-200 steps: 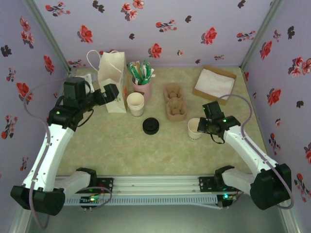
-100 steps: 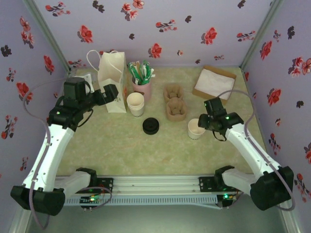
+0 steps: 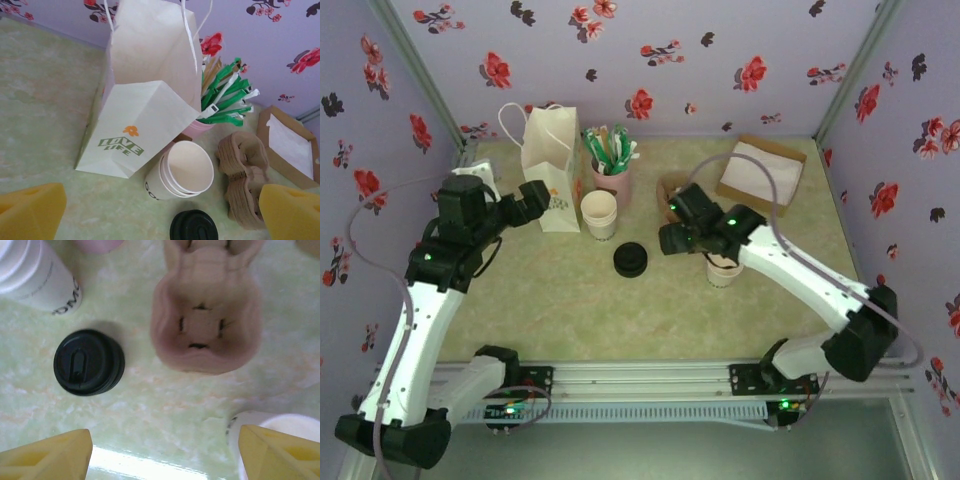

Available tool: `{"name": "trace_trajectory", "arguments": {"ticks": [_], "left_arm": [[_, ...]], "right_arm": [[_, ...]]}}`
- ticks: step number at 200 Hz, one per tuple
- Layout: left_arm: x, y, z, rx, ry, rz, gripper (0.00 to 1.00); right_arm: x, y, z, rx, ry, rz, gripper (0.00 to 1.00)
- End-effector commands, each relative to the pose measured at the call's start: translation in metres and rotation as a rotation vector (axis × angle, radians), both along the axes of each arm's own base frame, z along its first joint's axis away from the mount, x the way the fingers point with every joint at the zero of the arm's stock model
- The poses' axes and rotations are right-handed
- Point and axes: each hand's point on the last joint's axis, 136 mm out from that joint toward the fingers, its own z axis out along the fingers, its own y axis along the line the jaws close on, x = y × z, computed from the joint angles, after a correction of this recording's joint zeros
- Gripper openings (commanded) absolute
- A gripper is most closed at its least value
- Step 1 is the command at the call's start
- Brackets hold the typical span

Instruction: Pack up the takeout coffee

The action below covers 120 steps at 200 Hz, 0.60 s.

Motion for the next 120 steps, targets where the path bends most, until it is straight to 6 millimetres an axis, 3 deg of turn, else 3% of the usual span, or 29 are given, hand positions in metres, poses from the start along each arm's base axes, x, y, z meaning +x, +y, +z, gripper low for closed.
{"name": "trace_trajectory", "arguments": {"ticks": [1,45,63,83,120], "left_arm": [[-0.001,0.011,0.002,0.042,-0.024,0.042,1.00],[-0.003,0.017,0.004,0.053,-0.035,0.067,1.00],[-0.003,0.018,0.004,0.053,-0.035,0.071,1.00],[-0.004,0.019,0.004,0.054,-0.035,0.072,1.00],[-0.004,0.020,0.004,0.055,-0.035,0.080,1.00]], "right_arm": [[0.009,0.012,-0.005,0.000,0.014,-0.042,0.77],[-0.003,0.067,-0.033,-0.052,0.062,0.093,0.80],[-0.005,0.078,-0.049,-0.064,0.099,0.122,0.83],[-0.002,0.086,-0.059,-0.078,0.107,0.139,0.93],[0.006,0.097,-0.079,-0.120,0.127,0.159,0.94]]}}
